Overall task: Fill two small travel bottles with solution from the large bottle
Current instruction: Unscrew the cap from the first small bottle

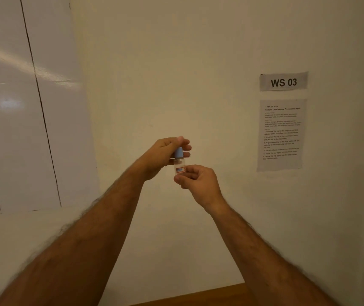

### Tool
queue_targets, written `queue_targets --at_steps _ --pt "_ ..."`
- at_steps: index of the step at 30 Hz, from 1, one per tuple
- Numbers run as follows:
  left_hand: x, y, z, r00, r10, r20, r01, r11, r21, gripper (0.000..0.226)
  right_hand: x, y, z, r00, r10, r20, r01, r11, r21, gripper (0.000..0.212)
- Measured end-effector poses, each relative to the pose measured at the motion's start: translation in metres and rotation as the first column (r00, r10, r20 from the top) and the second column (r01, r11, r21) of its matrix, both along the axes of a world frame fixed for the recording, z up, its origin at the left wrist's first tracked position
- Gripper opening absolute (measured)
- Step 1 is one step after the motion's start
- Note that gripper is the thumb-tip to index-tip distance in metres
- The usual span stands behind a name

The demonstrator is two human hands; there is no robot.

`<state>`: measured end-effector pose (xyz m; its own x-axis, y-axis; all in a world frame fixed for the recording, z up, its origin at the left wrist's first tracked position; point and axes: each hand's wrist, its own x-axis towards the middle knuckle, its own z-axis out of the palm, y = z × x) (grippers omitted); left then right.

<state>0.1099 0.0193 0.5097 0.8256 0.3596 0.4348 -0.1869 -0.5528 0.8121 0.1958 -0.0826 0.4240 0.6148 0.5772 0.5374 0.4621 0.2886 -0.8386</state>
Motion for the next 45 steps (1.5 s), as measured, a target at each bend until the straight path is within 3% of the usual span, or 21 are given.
queue_targets --at_steps 4,18,25,29,33,42,45 --pt "-0.008 0.005 -0.002 0.998 -0.065 0.012 0.066 0.994 -0.091 0.032 0.002 -0.003 -0.001 1.0 -0.009 -0.006 0.009 1.0 0.005 0.022" --pt "0.0 0.005 -0.008 0.988 0.134 0.076 -0.14 0.987 0.081 0.017 -0.001 -0.007 -0.006 1.0 0.013 -0.022 -0.013 1.0 0.003 0.024" --pt "0.002 0.003 -0.007 0.965 0.26 0.032 -0.262 0.956 0.133 0.037 0.002 -0.006 -0.01 1.0 -0.001 -0.009 0.001 1.0 -0.015 0.024" --pt "-0.003 0.001 -0.007 0.99 0.123 -0.068 -0.121 0.992 0.033 0.045 0.002 -0.004 -0.013 1.0 -0.009 -0.017 0.009 1.0 -0.021 0.029" --pt "-0.007 0.006 -0.011 0.999 -0.041 -0.016 0.039 0.996 -0.082 0.031 0.001 -0.004 -0.013 1.0 -0.017 -0.018 0.017 1.0 -0.023 0.032" --pt "-0.006 0.01 -0.008 0.996 0.092 0.019 -0.094 0.993 0.071 0.017 0.001 -0.005 -0.016 1.0 -0.011 -0.019 0.01 1.0 -0.016 0.025" --pt "-0.004 0.008 -0.008 0.992 0.12 0.035 -0.122 0.989 0.078 0.024 0.002 -0.004 -0.017 1.0 -0.009 -0.018 0.009 1.0 -0.016 0.029"
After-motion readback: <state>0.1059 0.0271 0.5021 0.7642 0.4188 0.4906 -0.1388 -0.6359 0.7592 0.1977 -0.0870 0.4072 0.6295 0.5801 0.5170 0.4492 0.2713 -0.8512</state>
